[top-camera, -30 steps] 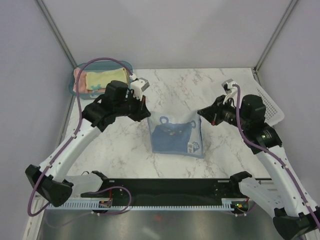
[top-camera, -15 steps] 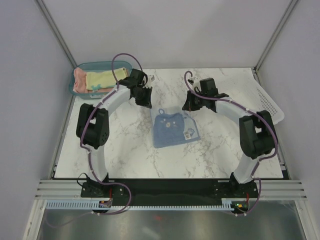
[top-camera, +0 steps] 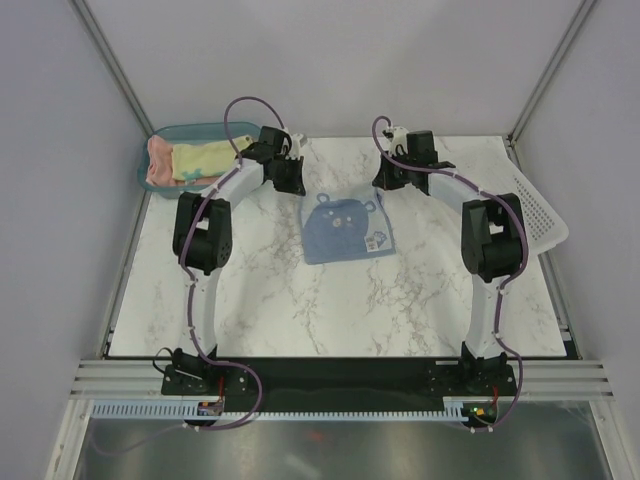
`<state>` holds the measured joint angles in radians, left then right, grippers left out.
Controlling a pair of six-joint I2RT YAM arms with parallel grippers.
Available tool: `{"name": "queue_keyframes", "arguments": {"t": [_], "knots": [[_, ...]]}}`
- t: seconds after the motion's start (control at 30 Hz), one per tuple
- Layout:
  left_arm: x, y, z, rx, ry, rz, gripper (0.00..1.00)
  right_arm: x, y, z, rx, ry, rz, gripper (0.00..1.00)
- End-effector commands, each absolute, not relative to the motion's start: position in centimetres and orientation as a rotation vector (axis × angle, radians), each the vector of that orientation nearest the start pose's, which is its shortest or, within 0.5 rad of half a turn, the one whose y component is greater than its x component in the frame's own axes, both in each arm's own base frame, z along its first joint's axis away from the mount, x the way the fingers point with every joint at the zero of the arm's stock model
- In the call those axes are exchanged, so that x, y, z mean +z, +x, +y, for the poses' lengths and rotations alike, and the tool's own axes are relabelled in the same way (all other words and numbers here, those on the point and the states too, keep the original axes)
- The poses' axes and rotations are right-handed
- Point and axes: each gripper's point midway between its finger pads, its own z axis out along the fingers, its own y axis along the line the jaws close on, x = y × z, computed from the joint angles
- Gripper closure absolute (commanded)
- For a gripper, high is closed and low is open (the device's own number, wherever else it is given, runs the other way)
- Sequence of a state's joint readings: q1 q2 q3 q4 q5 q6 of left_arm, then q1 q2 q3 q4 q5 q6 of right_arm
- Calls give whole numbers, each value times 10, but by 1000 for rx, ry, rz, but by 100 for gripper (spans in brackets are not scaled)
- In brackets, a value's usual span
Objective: Fold and stack the towels
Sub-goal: Fold the towel
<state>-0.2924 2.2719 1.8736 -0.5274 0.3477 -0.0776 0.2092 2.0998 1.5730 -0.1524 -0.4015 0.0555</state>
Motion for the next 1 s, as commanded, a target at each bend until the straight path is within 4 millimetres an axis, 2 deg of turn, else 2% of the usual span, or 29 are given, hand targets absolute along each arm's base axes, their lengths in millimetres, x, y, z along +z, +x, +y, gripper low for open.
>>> {"name": "queue_keyframes", "arguments": {"t": [0.0,0.13,0.2,0.23,0.27,0.3,0.33,0.43,0.53,0.57,0.63,0.67,0.73,0.77,0.8,0.83,0.87,0.9,0.93,0.97], "knots": [[83,534,-224,-543,494,2346,98,89,542,176,533,-458,2171,100],[86,539,-224,-534,501,2323,98,89,550,173,503,-470,2152,100],[86,538,-225,-552,501,2323,93,88,549,176,537,-483,2154,97],[85,538,-225,-550,489,2330,79,90,552,177,541,-477,2153,94],[83,538,-222,-529,473,2338,71,91,553,178,546,-471,2154,87],[82,539,-220,-519,461,2343,64,90,554,177,542,-463,2162,69],[85,539,-219,-515,452,2342,57,92,559,173,509,-440,2161,63],[88,543,-213,-476,432,2337,50,100,564,170,487,-405,2149,57],[98,547,-208,-434,389,2327,49,104,569,166,460,-352,2152,52],[106,545,-208,-441,385,2313,49,105,570,164,450,-331,2154,52],[116,542,-209,-440,380,2300,48,107,570,160,430,-299,2161,52],[128,539,-209,-443,378,2283,48,108,569,157,410,-279,2172,55],[141,531,-217,-486,358,2270,48,121,565,158,424,-232,2169,59],[140,521,-218,-509,347,2285,49,123,561,159,427,-219,2183,67],[158,513,-224,-533,339,2253,50,128,556,165,438,-211,2188,71],[164,505,-227,-561,277,2263,51,137,548,170,444,-215,2183,74],[152,489,-229,-598,258,2303,51,140,542,174,446,-223,2186,81],[153,477,-236,-641,251,2310,52,141,532,183,448,-234,2201,84],[172,466,-246,-719,223,2272,55,144,521,187,460,-220,2212,86],[154,448,-249,-741,219,2322,57,144,513,190,475,-208,2225,90]]}}
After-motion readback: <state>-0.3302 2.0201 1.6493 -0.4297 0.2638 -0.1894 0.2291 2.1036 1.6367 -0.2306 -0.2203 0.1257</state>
